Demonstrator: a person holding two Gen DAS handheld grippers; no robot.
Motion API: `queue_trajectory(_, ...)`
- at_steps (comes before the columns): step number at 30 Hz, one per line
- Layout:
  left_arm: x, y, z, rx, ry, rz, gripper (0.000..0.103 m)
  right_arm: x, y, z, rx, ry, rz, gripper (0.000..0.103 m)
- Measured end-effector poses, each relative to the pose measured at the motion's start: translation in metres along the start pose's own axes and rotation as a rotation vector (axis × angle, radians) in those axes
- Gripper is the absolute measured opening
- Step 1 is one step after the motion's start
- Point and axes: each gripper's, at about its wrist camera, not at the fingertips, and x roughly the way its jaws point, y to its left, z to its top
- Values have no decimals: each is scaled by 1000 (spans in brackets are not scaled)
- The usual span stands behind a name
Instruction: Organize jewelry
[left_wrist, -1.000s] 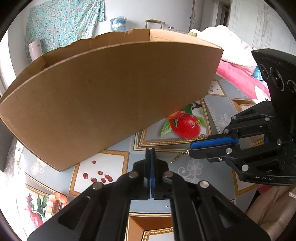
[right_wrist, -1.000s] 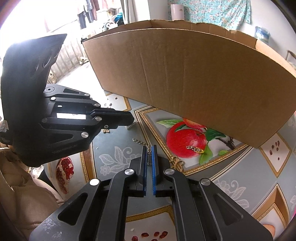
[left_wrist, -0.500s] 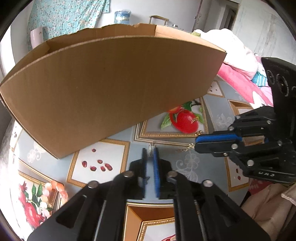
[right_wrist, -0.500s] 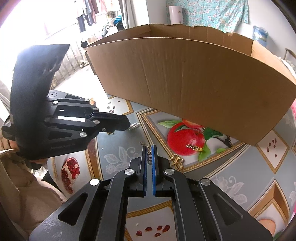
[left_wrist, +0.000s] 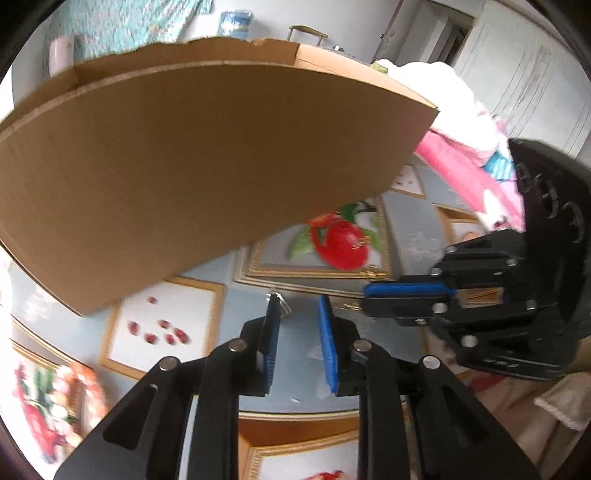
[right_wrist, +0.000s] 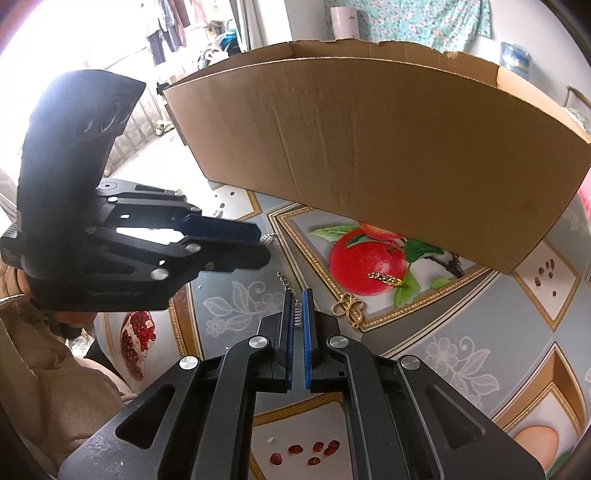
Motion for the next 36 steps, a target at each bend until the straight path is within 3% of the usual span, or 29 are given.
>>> queue_trajectory(2, -1, 1, -1, -28, 6, -65, 20, 0, -1, 0, 2, 0, 0, 3)
queue_trajectory(4, -4, 3, -1, -43, -8, -79, 20, 0, -1, 0, 4, -3, 0, 3)
queue_trajectory(10, -6, 3, 4, 11, -32, 17, 22, 0, -4, -2, 7, -1, 10, 3)
queue_trajectory(13, -3, 2, 5, 66, -32, 48, 46, 0, -4, -1, 5, -1, 12, 3)
queue_trajectory(14, -2, 1, 6, 88, -36, 51, 48, 0, -4, -1, 4, -1, 13, 3)
queue_trajectory(19, 3, 1, 10, 143, -37, 56, 47, 2, -4, -1, 9, -1, 13, 3)
queue_trajectory(25, 9, -5, 9, 166, -43, 7, 46, 3, -7, -2, 16, 0, 12, 3)
queue_trajectory(36, 0, -7, -2, 145, -12, -51, 42, 3, -8, -2, 16, -1, 15, 4)
